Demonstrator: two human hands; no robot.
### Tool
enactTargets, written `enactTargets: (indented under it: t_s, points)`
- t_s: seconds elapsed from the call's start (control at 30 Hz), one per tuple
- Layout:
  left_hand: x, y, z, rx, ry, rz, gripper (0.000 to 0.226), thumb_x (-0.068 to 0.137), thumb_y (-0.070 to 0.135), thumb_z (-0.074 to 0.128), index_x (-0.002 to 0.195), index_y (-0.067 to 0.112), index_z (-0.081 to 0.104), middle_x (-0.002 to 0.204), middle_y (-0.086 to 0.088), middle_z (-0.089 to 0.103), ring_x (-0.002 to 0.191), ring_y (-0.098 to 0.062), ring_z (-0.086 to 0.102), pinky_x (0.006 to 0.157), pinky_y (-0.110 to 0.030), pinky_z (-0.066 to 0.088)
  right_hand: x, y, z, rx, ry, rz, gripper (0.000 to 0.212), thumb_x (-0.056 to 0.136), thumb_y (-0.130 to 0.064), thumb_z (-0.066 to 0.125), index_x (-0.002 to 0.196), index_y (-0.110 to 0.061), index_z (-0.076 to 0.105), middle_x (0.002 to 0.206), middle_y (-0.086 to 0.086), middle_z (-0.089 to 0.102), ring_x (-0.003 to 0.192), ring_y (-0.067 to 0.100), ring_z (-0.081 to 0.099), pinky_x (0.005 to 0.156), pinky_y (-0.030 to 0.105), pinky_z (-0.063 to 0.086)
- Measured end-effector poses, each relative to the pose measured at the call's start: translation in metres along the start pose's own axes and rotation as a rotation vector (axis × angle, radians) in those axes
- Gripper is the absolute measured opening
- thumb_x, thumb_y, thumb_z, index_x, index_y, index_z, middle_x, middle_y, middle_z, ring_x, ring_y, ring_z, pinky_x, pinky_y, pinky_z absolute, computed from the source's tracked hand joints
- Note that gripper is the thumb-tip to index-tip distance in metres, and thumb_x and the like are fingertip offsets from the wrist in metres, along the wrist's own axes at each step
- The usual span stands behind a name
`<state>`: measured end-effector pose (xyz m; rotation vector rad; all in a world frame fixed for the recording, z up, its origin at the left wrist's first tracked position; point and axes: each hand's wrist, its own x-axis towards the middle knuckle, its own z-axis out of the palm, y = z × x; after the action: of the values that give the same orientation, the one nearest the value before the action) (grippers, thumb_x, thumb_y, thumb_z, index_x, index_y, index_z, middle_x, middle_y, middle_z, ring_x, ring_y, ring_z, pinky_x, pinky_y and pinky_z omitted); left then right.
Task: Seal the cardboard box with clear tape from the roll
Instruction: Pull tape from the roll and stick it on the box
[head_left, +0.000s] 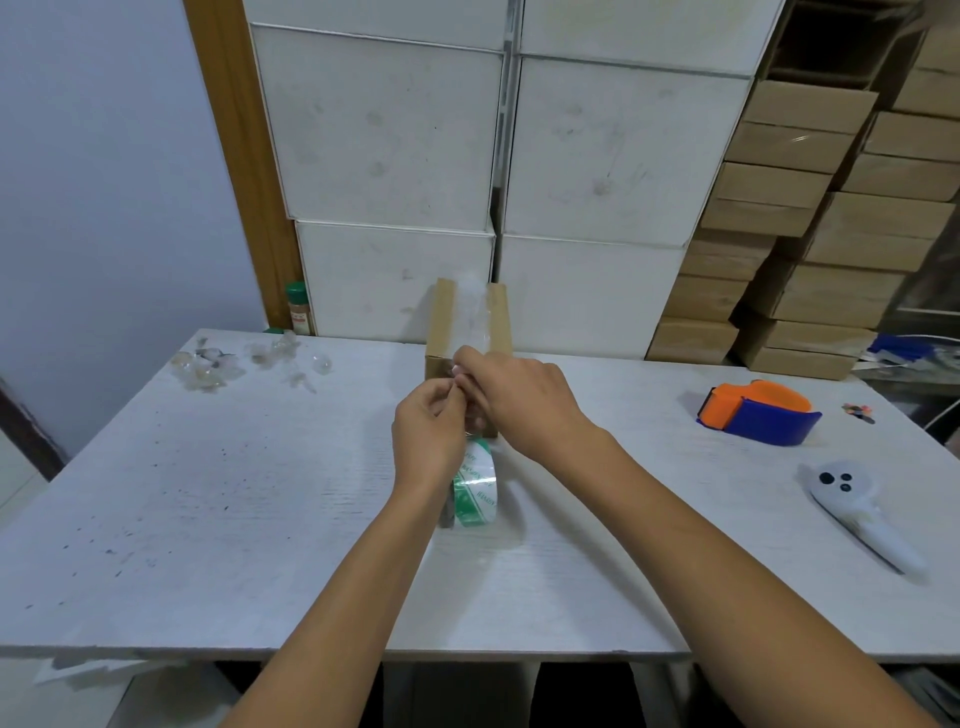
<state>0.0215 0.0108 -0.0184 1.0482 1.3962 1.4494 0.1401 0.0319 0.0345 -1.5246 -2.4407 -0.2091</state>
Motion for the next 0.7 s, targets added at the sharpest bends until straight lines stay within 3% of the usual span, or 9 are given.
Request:
enactTargets:
  t_s: [0.2,0.37,0.53,0.7]
  points:
    - [0.0,-0.001,-0.001,0.01,0.018,0.017,0.022,0.101,0.031,0.064,0.087,0.025,0.08,0.081,-0.001,0.084,0.08,-0.025,0.083,0.088,-0.056,0.065,-0.007,0.003,0.0,-0.031,0.022,0.007,0.022,0.114,-0.038,0.038,0.116,-0.021,0.05,0.095,0.004,0.069,0.081,0.036,0.065,0.062,0.038,0.043]
    - [-0.001,-0.003,-0.001,0.014,0.011,0.04,0.023,0.102,0.028,0.063,0.089,0.026,0.081,0.082,-0.001,0.084,0.079,-0.026,0.083,0.087,-0.056,0.065,-0.008,0.002,0.001,-0.045,0.034,-0.025,0.018,0.113,-0.036,0.044,0.117,-0.02,0.05,0.096,0.004,0.067,0.081,0.036,0.066,0.06,0.038,0.042]
    - [-0.003,0.0,-0.001,-0.028,0.073,0.023,0.017,0.104,0.023,0.065,0.093,0.022,0.079,0.08,0.001,0.083,0.072,-0.019,0.081,0.085,-0.044,0.067,-0.02,0.017,0.006,-0.09,0.046,0.008,0.022,0.115,-0.036,0.04,0.121,-0.019,0.053,0.101,0.004,0.071,0.087,0.035,0.068,0.06,0.038,0.042]
    - [-0.008,0.002,-0.002,-0.043,0.049,0.041,0.016,0.105,0.021,0.065,0.094,0.021,0.077,0.081,-0.003,0.083,0.071,-0.019,0.079,0.082,-0.042,0.065,-0.03,0.027,0.015,-0.061,0.017,0.035,0.025,0.115,-0.038,0.038,0.118,-0.018,0.054,0.101,0.003,0.071,0.085,0.032,0.068,0.063,0.04,0.047]
